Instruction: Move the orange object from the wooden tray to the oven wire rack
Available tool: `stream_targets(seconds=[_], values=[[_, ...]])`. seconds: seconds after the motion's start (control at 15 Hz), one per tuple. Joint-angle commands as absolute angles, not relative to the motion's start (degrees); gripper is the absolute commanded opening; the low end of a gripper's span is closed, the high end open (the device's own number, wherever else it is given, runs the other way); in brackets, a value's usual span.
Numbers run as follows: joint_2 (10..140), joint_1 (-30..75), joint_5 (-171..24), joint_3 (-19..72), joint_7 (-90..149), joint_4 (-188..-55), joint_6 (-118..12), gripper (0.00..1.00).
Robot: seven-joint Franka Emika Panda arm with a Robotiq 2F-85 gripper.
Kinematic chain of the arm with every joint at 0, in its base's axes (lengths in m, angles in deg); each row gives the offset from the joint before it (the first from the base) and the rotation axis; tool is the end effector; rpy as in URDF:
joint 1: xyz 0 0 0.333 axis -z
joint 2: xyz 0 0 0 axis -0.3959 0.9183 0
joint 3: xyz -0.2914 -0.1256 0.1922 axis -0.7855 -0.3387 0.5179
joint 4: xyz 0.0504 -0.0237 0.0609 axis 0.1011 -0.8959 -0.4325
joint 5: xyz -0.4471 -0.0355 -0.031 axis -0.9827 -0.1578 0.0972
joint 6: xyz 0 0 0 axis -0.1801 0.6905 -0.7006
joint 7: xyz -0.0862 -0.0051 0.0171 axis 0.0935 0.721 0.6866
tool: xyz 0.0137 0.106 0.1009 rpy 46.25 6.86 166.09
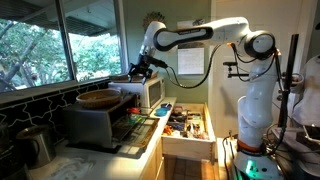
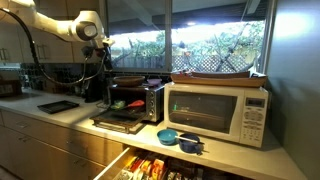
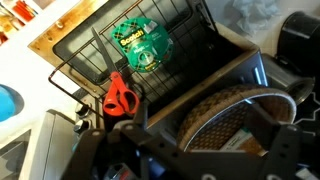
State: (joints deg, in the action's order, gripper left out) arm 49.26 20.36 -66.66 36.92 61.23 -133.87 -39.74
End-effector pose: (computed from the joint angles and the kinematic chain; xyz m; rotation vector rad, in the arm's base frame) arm 0.6020 0.1115 0.6593 -2.7791 0.6890 -0.5895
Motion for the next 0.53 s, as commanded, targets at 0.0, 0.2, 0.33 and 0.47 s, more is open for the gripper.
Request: stream_targets(seconds=[0.0, 0.2, 0.33, 0.47], values=[[50.7, 22.3, -72.5, 37.6, 72.7, -132.7, -43.0, 1.00], [48.1, 24.9, -80.4, 35.7, 77.6, -135.1, -46.1, 1.00], [46.1, 27.4, -84.4, 33.8, 79.5, -136.6, -47.4, 1.00], [45.2, 30.3, -87.8, 31.9, 81.9, -137.2, -47.4, 1.00]])
